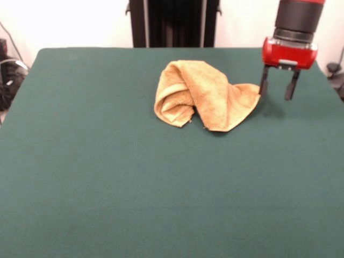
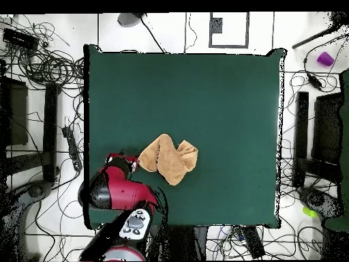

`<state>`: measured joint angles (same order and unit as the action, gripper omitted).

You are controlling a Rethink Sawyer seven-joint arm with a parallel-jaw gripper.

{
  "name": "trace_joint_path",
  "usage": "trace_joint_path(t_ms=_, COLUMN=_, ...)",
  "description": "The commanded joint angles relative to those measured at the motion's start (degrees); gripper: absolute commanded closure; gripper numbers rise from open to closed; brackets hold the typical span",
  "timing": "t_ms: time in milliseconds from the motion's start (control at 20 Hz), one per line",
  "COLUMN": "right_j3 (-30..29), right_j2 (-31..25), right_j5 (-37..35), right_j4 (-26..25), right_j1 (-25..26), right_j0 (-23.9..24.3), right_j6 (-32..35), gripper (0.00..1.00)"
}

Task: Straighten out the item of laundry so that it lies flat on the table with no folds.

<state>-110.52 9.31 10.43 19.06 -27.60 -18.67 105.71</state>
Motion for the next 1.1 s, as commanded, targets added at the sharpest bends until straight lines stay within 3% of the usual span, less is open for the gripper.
trace_joint_path(t_ms=50, right_j3=-4.9, right_j2=-15.4, right_j5=-7.4, right_j4=-3.7, right_j1=-2.9, right_j0=13.7, right_j6=10.9, gripper=0.00)
trace_joint_path(t_ms=400, right_j3=-5.7, right_j2=-15.5, right_j5=-0.2, right_j4=-4.0, right_j1=1.2, right_j0=12.0, right_j6=14.3, gripper=0.00)
trace_joint_path(t_ms=900, right_j3=-6.8, right_j2=-16.7, right_j5=-0.3, right_j4=-1.9, right_j1=1.7, right_j0=10.0, right_j6=16.1, gripper=0.00)
trace_joint_path(t_ms=1100, right_j3=-6.4, right_j2=-16.6, right_j5=1.2, right_j4=1.5, right_j1=3.3, right_j0=6.1, right_j6=18.7, gripper=0.00)
